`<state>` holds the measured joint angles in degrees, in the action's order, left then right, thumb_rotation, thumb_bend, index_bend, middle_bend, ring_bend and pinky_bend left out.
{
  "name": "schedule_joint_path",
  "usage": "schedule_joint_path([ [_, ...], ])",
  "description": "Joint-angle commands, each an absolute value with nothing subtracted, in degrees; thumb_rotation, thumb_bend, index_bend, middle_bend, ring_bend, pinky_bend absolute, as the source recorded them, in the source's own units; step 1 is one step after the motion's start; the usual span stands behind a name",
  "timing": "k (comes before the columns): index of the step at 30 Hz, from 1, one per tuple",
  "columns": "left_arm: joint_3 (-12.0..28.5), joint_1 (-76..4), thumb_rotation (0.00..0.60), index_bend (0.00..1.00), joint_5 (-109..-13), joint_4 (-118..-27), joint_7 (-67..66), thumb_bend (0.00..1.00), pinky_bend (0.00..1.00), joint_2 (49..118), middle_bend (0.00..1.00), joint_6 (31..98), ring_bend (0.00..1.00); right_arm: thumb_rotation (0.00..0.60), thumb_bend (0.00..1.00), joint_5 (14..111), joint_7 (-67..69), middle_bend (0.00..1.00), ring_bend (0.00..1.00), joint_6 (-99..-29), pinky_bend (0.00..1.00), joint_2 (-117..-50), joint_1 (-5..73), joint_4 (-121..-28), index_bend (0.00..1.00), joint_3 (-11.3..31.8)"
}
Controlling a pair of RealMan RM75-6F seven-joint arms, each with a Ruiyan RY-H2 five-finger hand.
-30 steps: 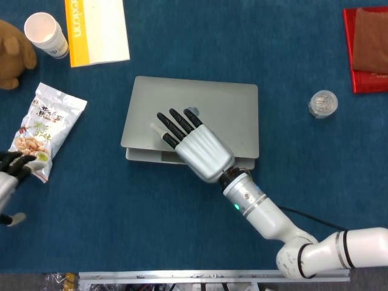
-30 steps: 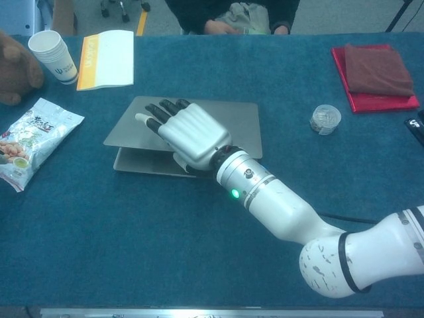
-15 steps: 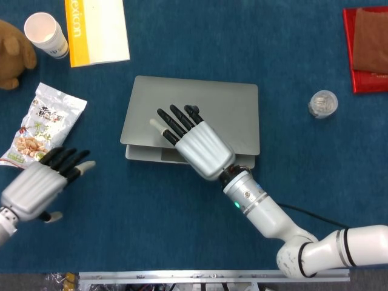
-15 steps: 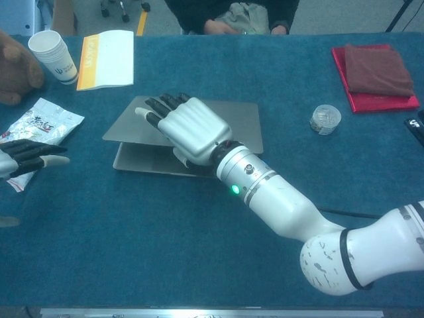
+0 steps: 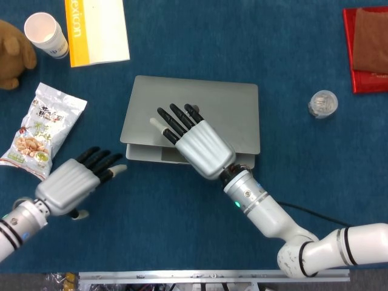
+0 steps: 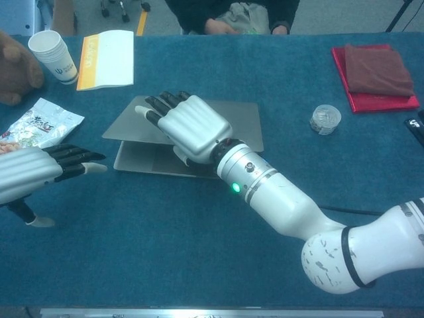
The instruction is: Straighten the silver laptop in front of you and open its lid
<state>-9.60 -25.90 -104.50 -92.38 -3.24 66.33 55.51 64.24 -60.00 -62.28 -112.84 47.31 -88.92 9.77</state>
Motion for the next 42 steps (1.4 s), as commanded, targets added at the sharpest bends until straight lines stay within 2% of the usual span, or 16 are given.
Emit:
schedule_joint_path([
  [1,-9.3,-26.9,0.6,0.0,-103.9,-93.0,-4.1,0.11,0.04,67.1,0.0,54.3,0.0,0.6,0.43,64.3,-60.1,0.03,0.01,-62.5,0.15,-112.7,47.5,-89.0,0.0,9.8],
  [19,-6.5,-32.4,0.6,0.0,-96.6,-92.3,-9.0,0.11,0.04,73.0,0.0,45.8,0.0,0.6,0.43,63.3,-60.0,0.03,0.01,-63.4,0.15,-112.1,48.6,-89.7,0.0,10.1],
  [42,-7.4,-34.5,0.598,0.0,-91.8,-92.1,-12.0,0.11,0.04,75.0,0.0,43.8,0.0,0.6,0.43,62.7,-58.7,0.03,0.01,-64.1,0.15,-110.8,49.0,-89.8,0.0,9.7],
])
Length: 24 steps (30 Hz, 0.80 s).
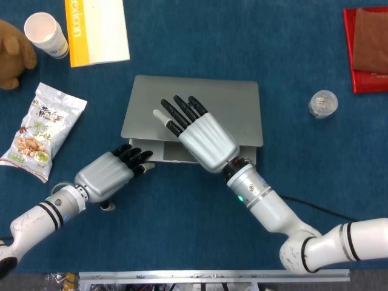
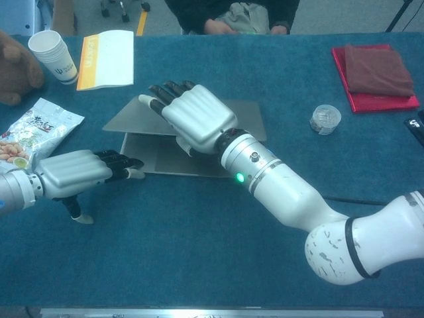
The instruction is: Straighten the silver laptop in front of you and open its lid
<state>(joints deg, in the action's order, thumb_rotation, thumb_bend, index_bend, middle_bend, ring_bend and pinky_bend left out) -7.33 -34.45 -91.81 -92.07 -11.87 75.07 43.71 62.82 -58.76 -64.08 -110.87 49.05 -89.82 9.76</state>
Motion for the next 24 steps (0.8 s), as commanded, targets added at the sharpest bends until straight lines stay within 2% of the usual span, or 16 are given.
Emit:
schedule_joint_path([
  [1,-7.5,-34.6,0.598,0.0,-91.7,-92.2,-12.1,0.11,0.04,75.0,0.0,43.8,0.0,0.6,0.43,62.6,-58.7,0.03,0.01,-64.2,0.15,-110.8,49.0,-89.8,0.0,9.6],
  [24,-8.8,-35.5,0.593,0.0,-91.1,-92.4,-13.0,0.11,0.04,75.5,0.0,44.5,0.0,0.6,0.43,61.4,-60.1,0.03,0.01,-66.1,0.15,-109.5,49.6,-91.2,0.0,11.0],
])
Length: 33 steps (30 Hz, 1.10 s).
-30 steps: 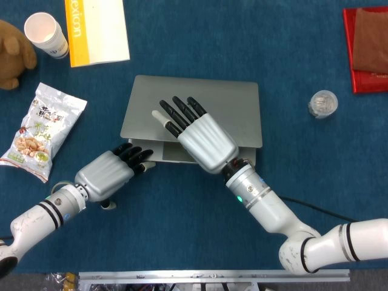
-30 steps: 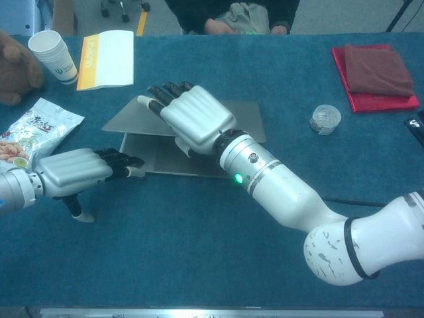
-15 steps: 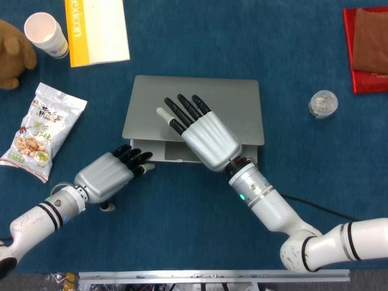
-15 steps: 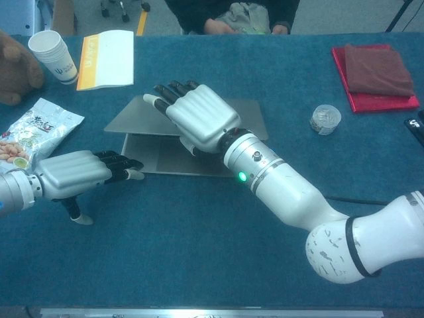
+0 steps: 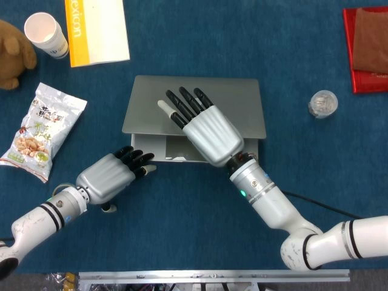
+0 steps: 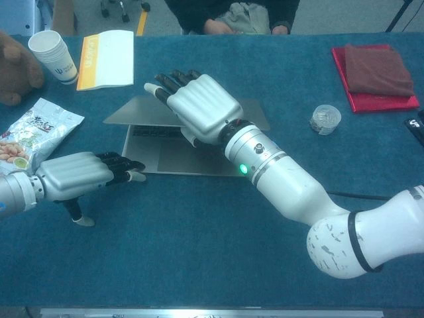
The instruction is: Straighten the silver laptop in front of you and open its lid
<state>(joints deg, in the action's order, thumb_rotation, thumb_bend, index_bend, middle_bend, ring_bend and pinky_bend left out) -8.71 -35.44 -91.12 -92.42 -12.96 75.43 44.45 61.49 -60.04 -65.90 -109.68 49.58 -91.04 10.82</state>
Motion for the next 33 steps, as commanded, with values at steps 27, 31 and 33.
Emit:
schedule_joint_path([
  [27,-9.2,-35.9,0.587,0.0,-90.1,-92.9,-14.3,0.11,0.04,75.5,0.0,45.2,0.0,0.6,0.43,56.9,-59.2,0.03,0.01,-66.9,0.15,-103.2,52.8,-87.3,0.0,18.6],
  [31,-9.2,-35.9,0.584,0.0,-89.8,-93.2,-14.6,0.11,0.04,75.4,0.0,45.3,0.0,0.6,0.43,55.7,-58.8,0.03,0.01,-66.6,0.15,-102.7,53.8,-85.5,0.0,19.7],
  [33,-9.3,-36.0,0.582,0.0,-89.7,-93.2,-14.7,0.11,0.04,75.3,0.0,45.2,0.0,0.6,0.43,55.2,-58.6,0.03,0.01,-66.5,0.15,-102.6,54.1,-84.6,0.0,20.0],
])
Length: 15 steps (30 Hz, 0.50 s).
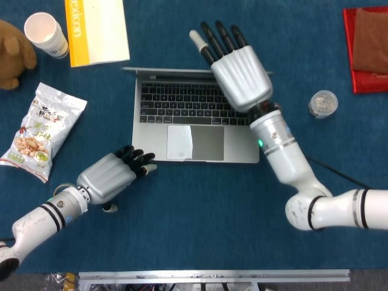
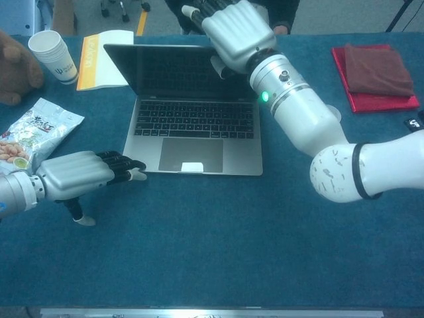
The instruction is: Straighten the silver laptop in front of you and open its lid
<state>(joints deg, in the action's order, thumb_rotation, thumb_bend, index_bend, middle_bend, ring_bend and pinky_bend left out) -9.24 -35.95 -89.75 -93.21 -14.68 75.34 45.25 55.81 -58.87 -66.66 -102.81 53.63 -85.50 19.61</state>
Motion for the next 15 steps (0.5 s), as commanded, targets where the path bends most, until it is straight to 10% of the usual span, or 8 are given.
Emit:
schedule_joint_path([
  [1,-9.3,-36.0,0.585,0.0,-89.6,-93.3,-14.8,0.11,0.04,75.3,0.0,45.3,0.0,0.6,0.43,54.8,-58.4,0.03,0.01,-66.5,0.15,-102.6,54.3,-84.1,0.0,20.3],
  [15,-9.6,-35.8,0.583,0.0,-89.2,-92.9,-15.0,0.11,0.04,75.8,0.0,45.3,0.0,0.6,0.43,51.7,-57.3,0.03,0.01,-66.5,0.15,-102.4,56.9,-77.7,0.0,22.1],
])
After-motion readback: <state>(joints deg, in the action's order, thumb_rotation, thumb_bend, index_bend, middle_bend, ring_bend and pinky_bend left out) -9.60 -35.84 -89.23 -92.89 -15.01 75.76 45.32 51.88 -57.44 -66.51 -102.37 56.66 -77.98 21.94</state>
